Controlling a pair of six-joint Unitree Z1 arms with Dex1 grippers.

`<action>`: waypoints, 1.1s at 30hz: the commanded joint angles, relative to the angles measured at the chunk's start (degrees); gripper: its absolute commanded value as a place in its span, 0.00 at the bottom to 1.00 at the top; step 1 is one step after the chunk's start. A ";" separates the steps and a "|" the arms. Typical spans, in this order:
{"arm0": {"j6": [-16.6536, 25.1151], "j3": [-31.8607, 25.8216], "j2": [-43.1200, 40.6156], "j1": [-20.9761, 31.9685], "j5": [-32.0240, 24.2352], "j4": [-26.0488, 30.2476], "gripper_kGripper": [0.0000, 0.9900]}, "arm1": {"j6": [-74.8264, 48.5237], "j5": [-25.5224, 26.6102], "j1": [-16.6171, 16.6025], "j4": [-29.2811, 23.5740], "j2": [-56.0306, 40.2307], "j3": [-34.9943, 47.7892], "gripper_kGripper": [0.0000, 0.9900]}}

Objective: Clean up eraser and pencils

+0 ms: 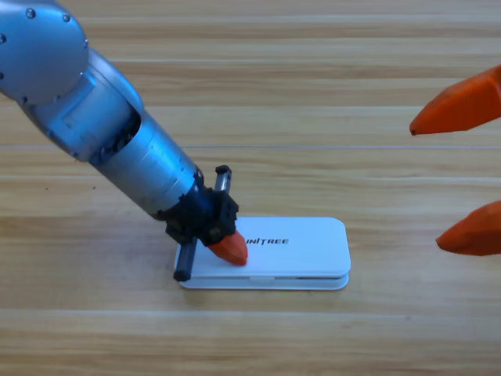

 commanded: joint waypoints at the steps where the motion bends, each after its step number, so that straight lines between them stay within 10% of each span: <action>1: 0.98 2.36 3.30 -1.30 0.55 -1.72 0.00 | -0.16 1.24 1.72 0.93 -0.59 0.43 1.00; 16: 1.07 2.80 2.60 -1.30 0.99 -2.87 0.00 | -0.16 1.77 1.72 0.93 -0.50 0.43 1.00; 23: 0.80 -6.87 -6.81 -1.04 0.99 9.70 0.00 | -0.16 1.85 1.72 0.93 -0.50 0.52 1.00; 26: -0.16 -11.52 -12.25 -0.51 1.26 16.47 0.75 | -0.16 1.85 1.72 0.93 -0.50 0.52 1.00; 27: -1.04 -12.84 -14.45 -0.51 1.52 18.31 0.87 | -0.16 1.85 1.72 0.93 -0.50 0.52 1.00; 33: -7.55 -19.70 -26.93 -0.77 1.26 27.19 1.00 | -0.16 1.85 1.72 0.93 -0.33 0.52 1.00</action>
